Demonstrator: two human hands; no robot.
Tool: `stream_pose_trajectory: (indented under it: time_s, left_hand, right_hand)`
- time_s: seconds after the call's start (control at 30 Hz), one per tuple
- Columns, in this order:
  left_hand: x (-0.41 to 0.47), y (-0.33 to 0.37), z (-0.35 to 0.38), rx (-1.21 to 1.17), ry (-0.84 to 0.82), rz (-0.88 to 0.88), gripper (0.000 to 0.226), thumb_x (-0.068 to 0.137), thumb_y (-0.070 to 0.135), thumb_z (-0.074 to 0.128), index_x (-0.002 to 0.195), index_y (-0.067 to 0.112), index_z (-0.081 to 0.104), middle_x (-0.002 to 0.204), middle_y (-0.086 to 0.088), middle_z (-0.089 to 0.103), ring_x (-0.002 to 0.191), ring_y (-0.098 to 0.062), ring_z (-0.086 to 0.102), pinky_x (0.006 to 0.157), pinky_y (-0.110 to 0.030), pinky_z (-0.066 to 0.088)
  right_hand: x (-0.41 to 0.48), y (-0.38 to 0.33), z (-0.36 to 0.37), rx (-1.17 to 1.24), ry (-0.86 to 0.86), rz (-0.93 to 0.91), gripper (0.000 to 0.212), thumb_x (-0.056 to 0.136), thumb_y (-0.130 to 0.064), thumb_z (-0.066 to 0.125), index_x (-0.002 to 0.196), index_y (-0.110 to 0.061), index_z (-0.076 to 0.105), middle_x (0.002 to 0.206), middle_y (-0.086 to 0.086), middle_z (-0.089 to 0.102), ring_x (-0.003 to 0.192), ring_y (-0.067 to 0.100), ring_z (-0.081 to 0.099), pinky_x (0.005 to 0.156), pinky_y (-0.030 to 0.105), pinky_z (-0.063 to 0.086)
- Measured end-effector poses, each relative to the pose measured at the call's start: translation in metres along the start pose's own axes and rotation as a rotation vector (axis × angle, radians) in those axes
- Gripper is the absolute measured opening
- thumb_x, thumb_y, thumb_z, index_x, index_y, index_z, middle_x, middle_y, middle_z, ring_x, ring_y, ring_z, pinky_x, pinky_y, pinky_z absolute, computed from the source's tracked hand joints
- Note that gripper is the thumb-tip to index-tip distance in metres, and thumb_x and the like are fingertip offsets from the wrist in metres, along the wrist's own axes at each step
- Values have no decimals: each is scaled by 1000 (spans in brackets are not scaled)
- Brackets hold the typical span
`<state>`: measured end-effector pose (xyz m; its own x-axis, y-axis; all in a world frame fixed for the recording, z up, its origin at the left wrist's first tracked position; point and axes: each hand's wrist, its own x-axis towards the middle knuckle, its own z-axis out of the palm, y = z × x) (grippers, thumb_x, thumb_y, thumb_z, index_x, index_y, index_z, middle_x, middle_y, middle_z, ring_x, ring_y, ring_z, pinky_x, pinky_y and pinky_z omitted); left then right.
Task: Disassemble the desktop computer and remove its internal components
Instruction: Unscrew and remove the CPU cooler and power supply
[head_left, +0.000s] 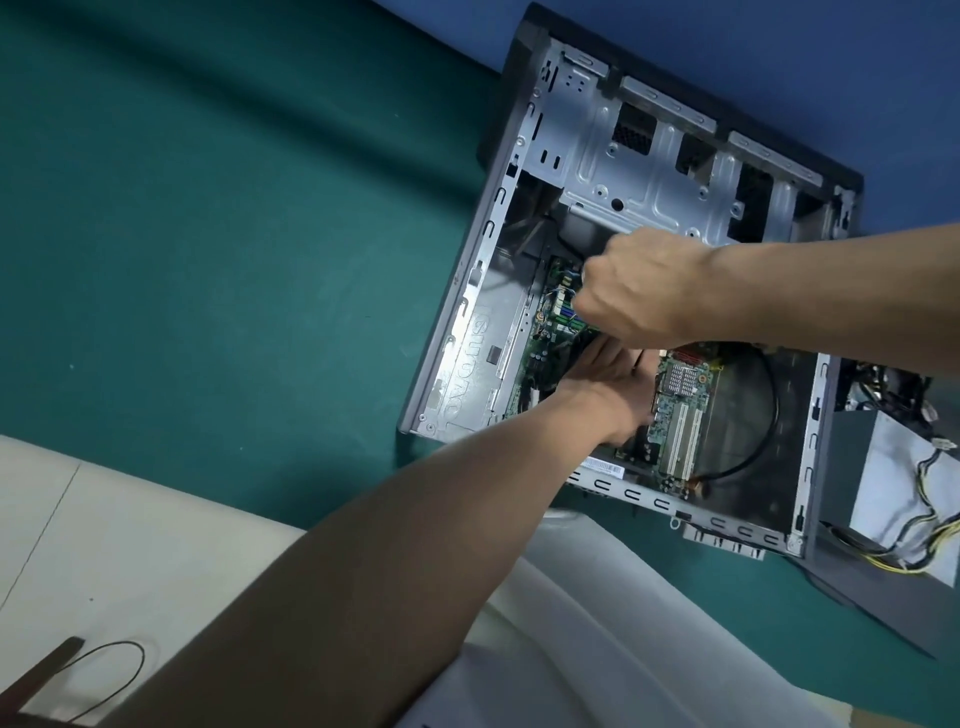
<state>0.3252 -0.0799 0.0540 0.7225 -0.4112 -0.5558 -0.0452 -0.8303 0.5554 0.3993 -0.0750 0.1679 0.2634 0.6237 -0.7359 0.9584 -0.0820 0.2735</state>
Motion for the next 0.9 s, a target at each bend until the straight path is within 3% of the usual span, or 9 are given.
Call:
stream_pose_trajectory:
  time_s: [0.07, 0.17, 0.27, 0.37, 0.47, 0.57, 0.67, 0.77, 0.9]
  left_hand:
    - [-1, 0, 1, 57, 33, 35, 84, 100, 39, 43, 151, 4, -13, 161, -13, -5, 148, -28, -12, 118, -40, -6]
    - [1, -1, 2, 137, 97, 54, 88, 96, 44, 50, 150, -1, -3, 159, -13, 0, 147, -26, -7, 118, -38, -6]
    - [2, -2, 4, 192, 136, 73, 97, 94, 50, 49, 150, 2, -13, 158, -15, -19, 147, -30, -15, 111, -40, -18]
    - [2, -2, 3, 202, 107, 63, 91, 95, 50, 46, 152, 5, -8, 159, -13, -18, 146, -30, -16, 113, -42, -16]
    - [2, -2, 3, 178, 85, 41, 87, 96, 48, 46, 152, 6, -5, 161, -10, -9, 148, -27, -11, 117, -41, -10]
    - [-1, -1, 0, 146, 39, 20, 81, 98, 44, 44, 152, 2, -2, 160, -15, 2, 148, -31, -5, 117, -42, -5]
    - [-4, 1, -2, 121, 23, 18, 81, 100, 41, 43, 152, 4, -6, 160, -16, 2, 148, -31, -5, 118, -42, -3]
    - [-4, 1, 0, 117, 50, 38, 86, 99, 39, 45, 150, 7, -16, 161, -11, -9, 147, -26, -16, 118, -40, -7]
    - [-2, -1, 0, 174, 119, 59, 85, 96, 46, 48, 150, 4, -1, 160, -9, -3, 147, -25, -9, 118, -40, -6]
  right_hand:
    - [3, -5, 1, 412, 19, 162, 29, 89, -17, 57, 62, -11, 50, 59, 6, 57, 56, 23, 61, 46, 28, 47]
    - [5, -2, 8, 1157, 12, 602, 16, 89, -20, 60, 79, -7, 62, 65, 7, 63, 56, 19, 62, 43, 25, 48]
    - [-1, 7, 11, 1922, -300, 981, 15, 97, -20, 48, 94, -6, 53, 59, 3, 54, 38, 7, 36, 32, 16, 25]
    - [1, 5, 13, 1746, -430, 862, 23, 99, -13, 44, 80, -5, 54, 57, 4, 46, 39, 10, 29, 28, 15, 21]
    - [-3, 0, 9, 1033, -248, 560, 31, 97, -13, 49, 69, -4, 54, 59, 7, 53, 45, 15, 45, 30, 16, 31]
    - [-13, -2, 10, 212, -118, 104, 28, 98, -24, 47, 76, -7, 52, 66, 6, 59, 56, 20, 60, 49, 27, 51]
    - [-12, -1, 7, -169, -34, -96, 31, 101, -29, 39, 78, -8, 45, 66, 6, 59, 59, 21, 63, 55, 32, 54]
    - [-2, -1, -1, 243, -4, 125, 31, 95, -21, 49, 67, -8, 44, 62, 6, 54, 56, 19, 55, 46, 26, 42]
    - [8, 3, 7, 1365, -203, 727, 25, 94, -23, 54, 80, -2, 53, 60, 4, 57, 40, 11, 45, 32, 15, 31]
